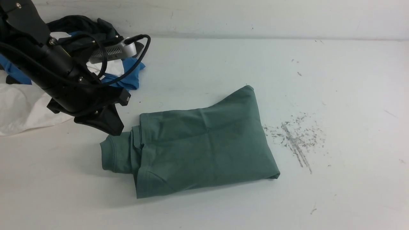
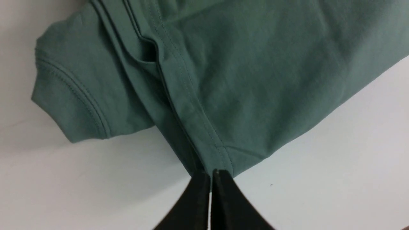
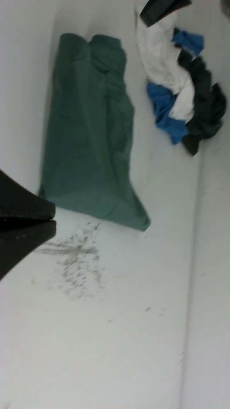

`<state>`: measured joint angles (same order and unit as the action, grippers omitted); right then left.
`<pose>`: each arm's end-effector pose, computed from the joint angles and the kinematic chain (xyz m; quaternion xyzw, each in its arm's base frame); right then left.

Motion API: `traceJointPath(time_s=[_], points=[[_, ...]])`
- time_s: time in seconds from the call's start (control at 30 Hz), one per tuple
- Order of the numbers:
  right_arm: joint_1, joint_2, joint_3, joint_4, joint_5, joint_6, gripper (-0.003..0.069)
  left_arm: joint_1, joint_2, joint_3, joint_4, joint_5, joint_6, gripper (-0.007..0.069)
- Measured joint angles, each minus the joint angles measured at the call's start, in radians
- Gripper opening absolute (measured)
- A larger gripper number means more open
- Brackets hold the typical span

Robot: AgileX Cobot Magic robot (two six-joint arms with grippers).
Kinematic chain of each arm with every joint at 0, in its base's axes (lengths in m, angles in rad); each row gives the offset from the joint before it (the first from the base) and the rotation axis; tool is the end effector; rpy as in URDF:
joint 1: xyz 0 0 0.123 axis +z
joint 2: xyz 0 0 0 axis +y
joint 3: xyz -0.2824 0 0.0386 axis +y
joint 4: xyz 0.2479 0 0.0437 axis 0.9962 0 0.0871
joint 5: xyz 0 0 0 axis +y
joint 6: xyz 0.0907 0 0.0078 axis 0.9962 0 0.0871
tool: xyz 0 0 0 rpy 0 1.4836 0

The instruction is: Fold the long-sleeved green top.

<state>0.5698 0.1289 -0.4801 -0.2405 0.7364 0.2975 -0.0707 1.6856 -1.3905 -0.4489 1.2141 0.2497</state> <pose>0.0322 0.0033 0.2986 -0.1317 0.7878 0.1412 0.5848 0.3322 -0.0607 0.2871 0.0939 0.9697 -0.2064 0.0913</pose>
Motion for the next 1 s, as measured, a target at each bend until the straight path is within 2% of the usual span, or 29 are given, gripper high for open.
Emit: traceJointPath(time_s=[0.03,0.07,0.17,0.3,0.83,1.0], points=[[0.0,-0.002,0.012,0.0,-0.041,-0.001,-0.0015,0.0,0.0,0.0,0.0,0.0,0.0,-0.0001],[0.0,-0.004,0.108,0.0,-0.202,-0.008,-0.0015,0.0,0.0,0.0,0.0,0.0,0.0,-0.0001],[0.0,0.0,0.214,0.0,-0.451,-0.011,-0.0015,0.0,0.0,0.0,0.0,0.0,0.001,-0.0001],[0.0,0.0,0.285,-0.006,-0.614,-0.011,-0.0015,0.0,0.0,0.0,0.002,0.0,0.001,-0.0001],[0.0,0.004,0.307,-0.012,-0.64,-0.011,-0.0015,0.0,0.0,0.0,0.0,0.0,0.001,-0.0001],[-0.018,-0.032,0.309,-0.014,-0.521,-0.011,-0.0015,0.0,0.0,0.0,-0.004,0.0,0.001,-0.0001]])
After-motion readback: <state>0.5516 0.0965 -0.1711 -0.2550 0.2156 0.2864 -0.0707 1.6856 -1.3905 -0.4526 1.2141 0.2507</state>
